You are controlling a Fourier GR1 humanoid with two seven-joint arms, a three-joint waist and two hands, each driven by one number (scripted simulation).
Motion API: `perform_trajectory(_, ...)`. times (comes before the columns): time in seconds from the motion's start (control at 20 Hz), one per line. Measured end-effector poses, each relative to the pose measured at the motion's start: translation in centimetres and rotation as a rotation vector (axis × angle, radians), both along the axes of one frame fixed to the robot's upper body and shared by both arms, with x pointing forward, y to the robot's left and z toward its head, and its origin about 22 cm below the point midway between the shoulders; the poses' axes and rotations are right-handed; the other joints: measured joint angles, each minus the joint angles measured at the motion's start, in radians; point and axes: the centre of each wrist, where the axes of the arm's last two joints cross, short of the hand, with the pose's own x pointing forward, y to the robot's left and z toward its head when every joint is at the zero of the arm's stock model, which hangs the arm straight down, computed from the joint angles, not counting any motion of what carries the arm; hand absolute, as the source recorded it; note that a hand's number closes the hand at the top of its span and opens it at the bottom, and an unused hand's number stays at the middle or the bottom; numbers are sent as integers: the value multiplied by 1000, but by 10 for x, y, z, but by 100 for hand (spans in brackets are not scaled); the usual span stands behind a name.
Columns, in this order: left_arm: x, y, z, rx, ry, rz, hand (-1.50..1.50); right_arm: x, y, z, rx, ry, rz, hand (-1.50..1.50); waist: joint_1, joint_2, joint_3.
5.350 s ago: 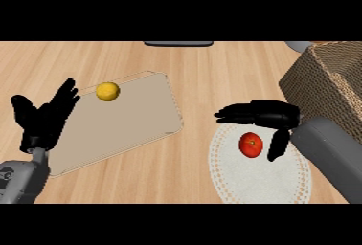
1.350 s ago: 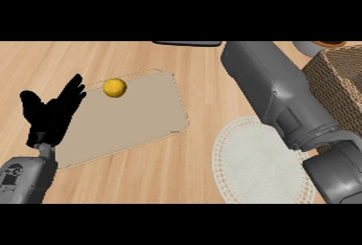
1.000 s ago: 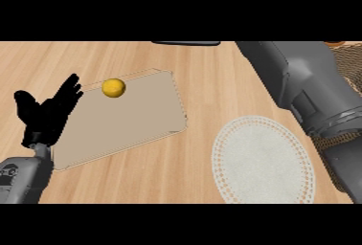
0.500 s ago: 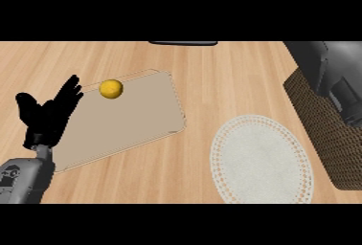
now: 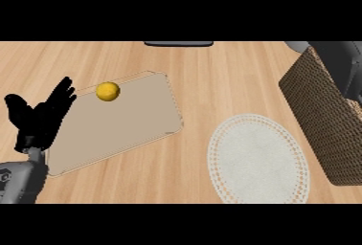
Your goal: Pick the tomato from the placemat and place it in the basket
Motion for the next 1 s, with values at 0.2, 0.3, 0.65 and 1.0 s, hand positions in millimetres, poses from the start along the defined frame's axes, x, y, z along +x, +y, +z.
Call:
perform_trajectory(0.2,-1,0,-3,1,6,10,0,-1,-15,-19,-6,28,-17,150,-10,-4,0)
perform_trajectory(0.3,-2,1,-6,-2,4,10,0,-3,-23,-35,-6,34,-17,150,-14,-5,0)
perform_trajectory(0.65,-8,5,-9,-4,9,20,0,-11,-57,-75,22,16,-27,150,-24,-9,1)
perform_trajectory(1.0,-9,3,-5,0,9,22,0,-24,-101,-94,40,-9,-135,-150,-25,-10,0)
